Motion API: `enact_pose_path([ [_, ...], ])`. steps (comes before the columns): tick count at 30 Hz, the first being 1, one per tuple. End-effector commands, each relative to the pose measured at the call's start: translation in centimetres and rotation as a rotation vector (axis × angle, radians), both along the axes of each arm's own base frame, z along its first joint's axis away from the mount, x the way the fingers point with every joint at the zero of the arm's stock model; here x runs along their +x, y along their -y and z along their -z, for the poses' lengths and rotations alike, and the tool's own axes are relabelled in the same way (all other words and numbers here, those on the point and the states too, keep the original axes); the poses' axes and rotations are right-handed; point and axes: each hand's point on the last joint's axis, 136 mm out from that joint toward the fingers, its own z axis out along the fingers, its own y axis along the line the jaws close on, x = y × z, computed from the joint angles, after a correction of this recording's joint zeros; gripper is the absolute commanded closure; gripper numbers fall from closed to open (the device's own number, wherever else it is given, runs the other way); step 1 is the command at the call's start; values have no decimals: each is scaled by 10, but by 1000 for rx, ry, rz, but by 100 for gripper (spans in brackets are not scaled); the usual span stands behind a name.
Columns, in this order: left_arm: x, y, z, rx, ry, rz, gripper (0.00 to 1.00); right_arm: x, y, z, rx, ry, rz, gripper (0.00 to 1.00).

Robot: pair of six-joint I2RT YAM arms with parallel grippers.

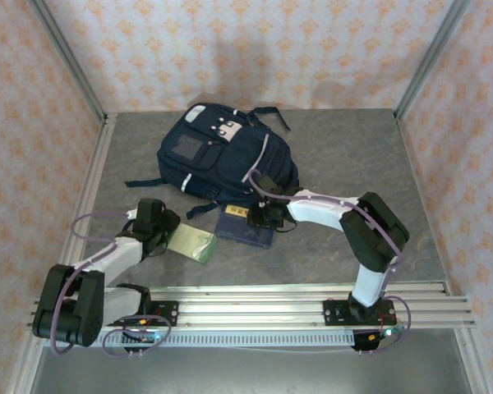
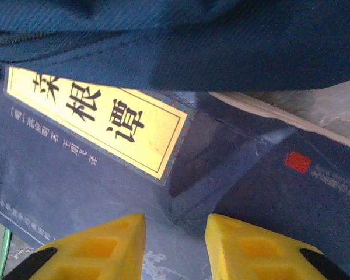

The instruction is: Pack books, pencil case, and school supplies into a backpack

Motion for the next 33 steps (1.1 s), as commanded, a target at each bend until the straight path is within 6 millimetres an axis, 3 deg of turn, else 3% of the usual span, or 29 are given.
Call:
enact_pose_path([
  [1,-33,14,20,-42,-107,31,54,-5,11,-21,-5,17,3,59],
  [3,-37,21,20,-61,-98,50,54,-14,-7,-34,101,-14,-8,51],
  [8,-46,36,21,-82,-113,106,54,-44,-50,-46,273,-95,-21,37],
  [14,-54,27,17,-47,-92,91,54,-73,-90,-21,386,-239,22,35],
  [23,-54,33,20,-62,-95,129,54,-83,-125,-6,472,-308,-12,36],
  [28,-50,46,20,-116,-88,170,55,-84,-131,-3,500,-328,-13,41],
  [33,-51,49,21,-131,-88,178,56,-86,-133,-15,502,-296,-39,45],
])
